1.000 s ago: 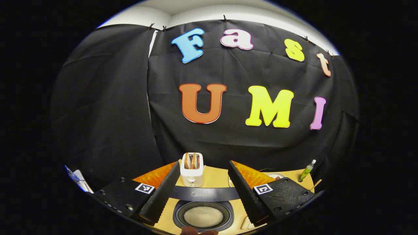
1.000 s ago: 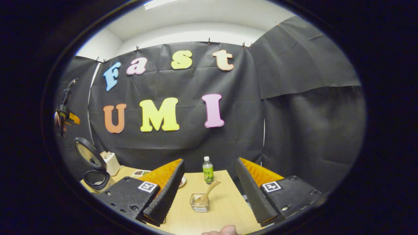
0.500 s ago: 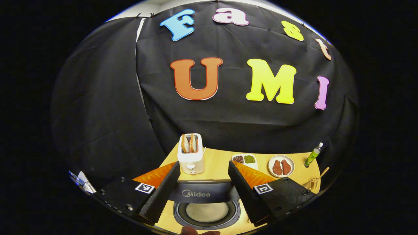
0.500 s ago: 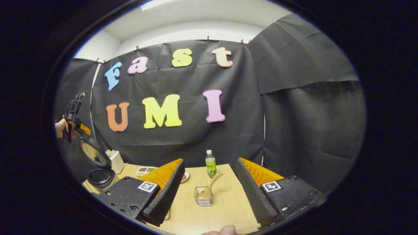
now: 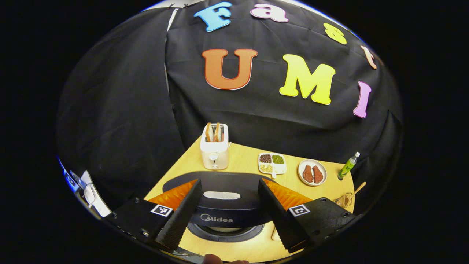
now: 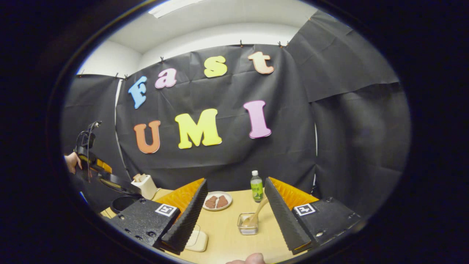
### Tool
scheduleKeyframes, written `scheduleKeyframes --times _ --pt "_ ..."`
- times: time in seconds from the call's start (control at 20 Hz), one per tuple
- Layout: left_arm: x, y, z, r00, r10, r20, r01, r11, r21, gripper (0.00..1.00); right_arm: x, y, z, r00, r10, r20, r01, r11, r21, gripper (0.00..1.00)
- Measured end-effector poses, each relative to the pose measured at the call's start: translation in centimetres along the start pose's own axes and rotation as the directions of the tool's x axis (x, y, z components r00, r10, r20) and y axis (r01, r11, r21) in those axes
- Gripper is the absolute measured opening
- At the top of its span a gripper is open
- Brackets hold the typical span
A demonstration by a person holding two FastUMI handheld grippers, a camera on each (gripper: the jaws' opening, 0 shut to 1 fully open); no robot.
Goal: Close the left gripper, press the button to open the rice cooker; take a wooden spoon from the chopstick holder with the right hand, scoop a spoonful of rice and pour it into the rice cooker, then put the wooden spoon back into the chopstick holder.
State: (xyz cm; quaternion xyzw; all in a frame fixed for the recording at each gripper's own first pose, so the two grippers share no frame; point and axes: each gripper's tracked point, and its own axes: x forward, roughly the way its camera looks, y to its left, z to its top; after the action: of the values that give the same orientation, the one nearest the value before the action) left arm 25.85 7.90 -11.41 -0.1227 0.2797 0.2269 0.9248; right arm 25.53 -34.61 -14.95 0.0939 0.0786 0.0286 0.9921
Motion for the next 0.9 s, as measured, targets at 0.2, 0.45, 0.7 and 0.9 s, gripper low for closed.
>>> scheduleKeyframes --times 0.2,0.45,0.7,0.9 --pt "-1.6 0.2 -5.7 0.999 0.012 -0.046 -0.012 1.0 -0.003 0.97 1.3 2.0 -0.5 0.997 0.079 -0.015 -0.079 0.997 0.006 1.0" --pt "-1.7 0.6 -9.0 0.997 0.034 -0.067 -0.035 0.999 -0.012 0.97 2.2 4.0 -0.8 0.988 0.148 -0.03 -0.148 0.989 0.016 1.0" --pt "-0.7 1.0 -12.9 0.992 0.04 -0.12 -0.045 0.998 -0.04 0.97 2.6 5.6 -0.6 0.98 0.193 -0.041 -0.194 0.981 -0.009 0.99" --pt "0.1 1.4 -15.2 0.984 0.037 -0.174 -0.047 0.997 -0.058 0.96 2.4 7.1 -0.7 0.975 0.216 -0.045 -0.216 0.976 0.003 1.0"
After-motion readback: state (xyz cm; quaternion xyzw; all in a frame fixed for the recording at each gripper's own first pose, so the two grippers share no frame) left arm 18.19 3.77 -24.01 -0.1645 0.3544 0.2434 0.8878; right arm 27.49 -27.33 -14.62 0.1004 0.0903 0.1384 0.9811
